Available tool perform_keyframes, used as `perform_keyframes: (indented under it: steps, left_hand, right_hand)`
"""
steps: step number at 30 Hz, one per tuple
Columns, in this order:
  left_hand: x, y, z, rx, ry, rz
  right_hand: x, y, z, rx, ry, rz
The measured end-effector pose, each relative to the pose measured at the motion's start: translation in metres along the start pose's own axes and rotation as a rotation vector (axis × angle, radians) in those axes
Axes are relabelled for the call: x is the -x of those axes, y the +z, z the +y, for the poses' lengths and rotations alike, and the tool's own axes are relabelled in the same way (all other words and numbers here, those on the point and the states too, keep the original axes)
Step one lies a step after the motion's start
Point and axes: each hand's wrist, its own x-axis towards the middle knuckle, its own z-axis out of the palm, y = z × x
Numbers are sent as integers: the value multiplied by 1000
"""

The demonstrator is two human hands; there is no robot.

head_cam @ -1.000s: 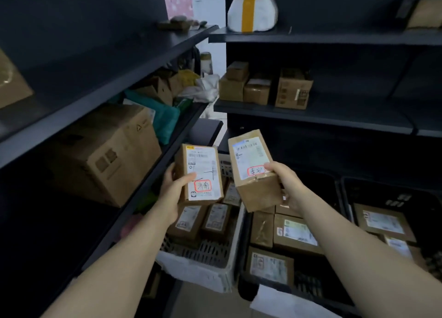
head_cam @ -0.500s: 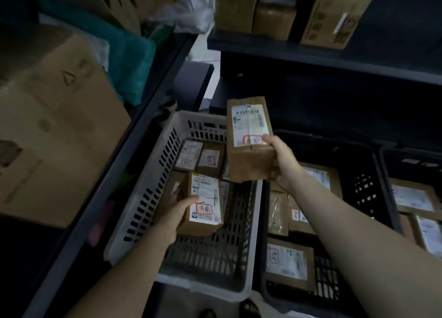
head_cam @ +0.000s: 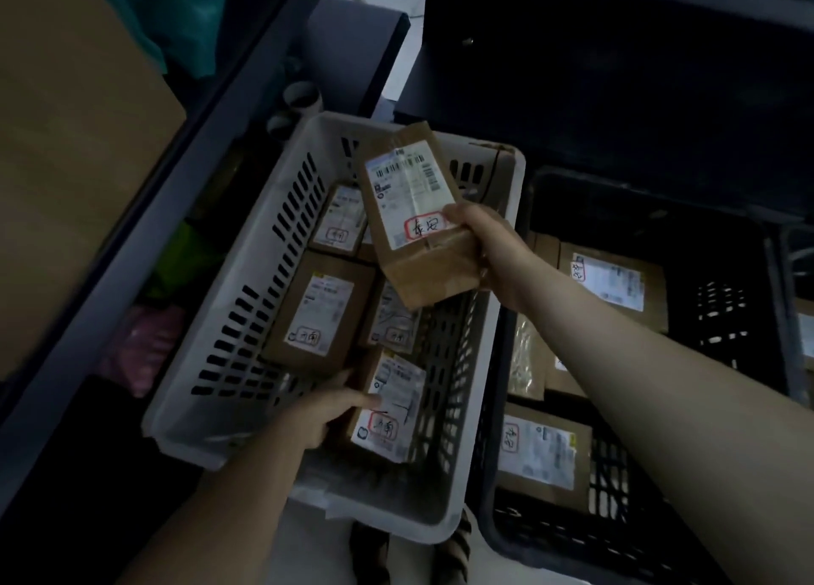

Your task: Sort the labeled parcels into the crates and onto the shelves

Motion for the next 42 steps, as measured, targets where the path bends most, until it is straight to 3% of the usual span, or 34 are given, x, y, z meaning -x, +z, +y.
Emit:
perform_keyframes:
  steps: [6, 11, 16, 22, 25, 28, 33, 42]
  left_hand:
    - [-31, -2, -6, -163, 118, 235]
    - [-9, -5, 32, -84, 351, 389]
    - [34, 3, 88, 91, 527, 331]
    - [79, 42, 130, 68, 878, 219]
    - [88, 73, 141, 74, 968, 163]
    - [93, 118, 145, 65, 928, 64]
    - [80, 191, 135, -27, 682, -173]
    - [33, 272, 94, -93, 417, -76]
  right_hand:
    - [-5, 2, 13, 25, -26, -68]
    - [2, 6, 17, -15, -33, -49]
    - [28, 6, 2, -76, -7, 35]
    - [70, -35, -15, -148, -43, 137]
    - [97, -79, -14, -144, -52, 209]
    - [125, -126, 0, -190, -29, 306]
    - [160, -198, 51, -260, 156, 363]
    - [187, -275, 119, -58, 388, 199]
